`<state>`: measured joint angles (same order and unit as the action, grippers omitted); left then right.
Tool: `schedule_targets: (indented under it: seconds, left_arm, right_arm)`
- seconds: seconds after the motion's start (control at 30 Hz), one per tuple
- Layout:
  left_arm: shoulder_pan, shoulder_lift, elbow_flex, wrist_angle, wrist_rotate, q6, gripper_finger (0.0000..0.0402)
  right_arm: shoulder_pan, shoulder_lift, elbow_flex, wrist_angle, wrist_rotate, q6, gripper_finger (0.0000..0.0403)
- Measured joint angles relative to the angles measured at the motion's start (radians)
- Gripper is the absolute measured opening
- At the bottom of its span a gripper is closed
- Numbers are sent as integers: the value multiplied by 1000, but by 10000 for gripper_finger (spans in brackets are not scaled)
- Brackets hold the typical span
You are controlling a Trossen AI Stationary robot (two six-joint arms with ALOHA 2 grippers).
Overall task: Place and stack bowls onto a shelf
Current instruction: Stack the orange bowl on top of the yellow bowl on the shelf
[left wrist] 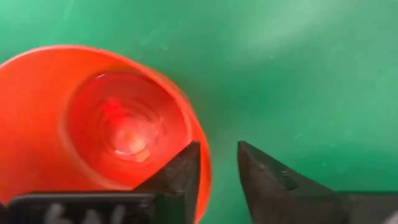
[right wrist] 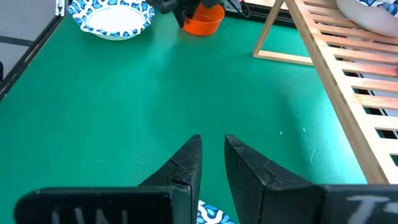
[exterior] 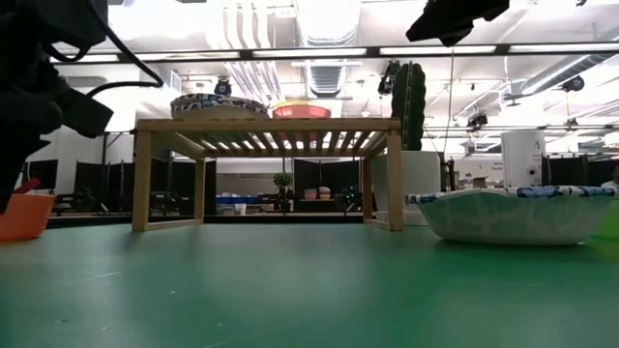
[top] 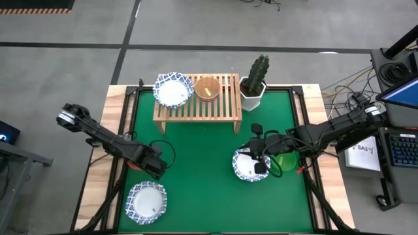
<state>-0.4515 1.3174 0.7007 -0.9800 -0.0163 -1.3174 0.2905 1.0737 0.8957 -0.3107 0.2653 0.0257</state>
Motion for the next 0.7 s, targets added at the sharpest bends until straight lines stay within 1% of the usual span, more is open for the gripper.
schedule_targets:
  seconds: [0.13, 0.17, 0.3, 0.4, 0.57, 0.7]
  left_arm:
    - [-9, 17, 1, 23, 0, 12, 17]
    - [-14, 19, 3, 19, 0, 15, 9]
    - [-27, 11, 40, 5, 7, 34, 5]
    - [-39, 5, 111, -52, 7, 83, 1]
    - [-54, 4, 294, -162, -14, 264, 0]
    - [-69, 8, 457, -169, -101, 432, 0]
  right_arm:
    - [0, 0, 0, -1, 0, -9, 59]
    - [0, 0, 0, -1, 0, -10, 59]
    - [0, 0, 0, -5, -3, -9, 59]
    - [0, 0, 0, -14, -3, -8, 59]
    - [1, 0, 0, -31, -3, -2, 59]
    - [24, -1, -7, -38, -3, 23, 59]
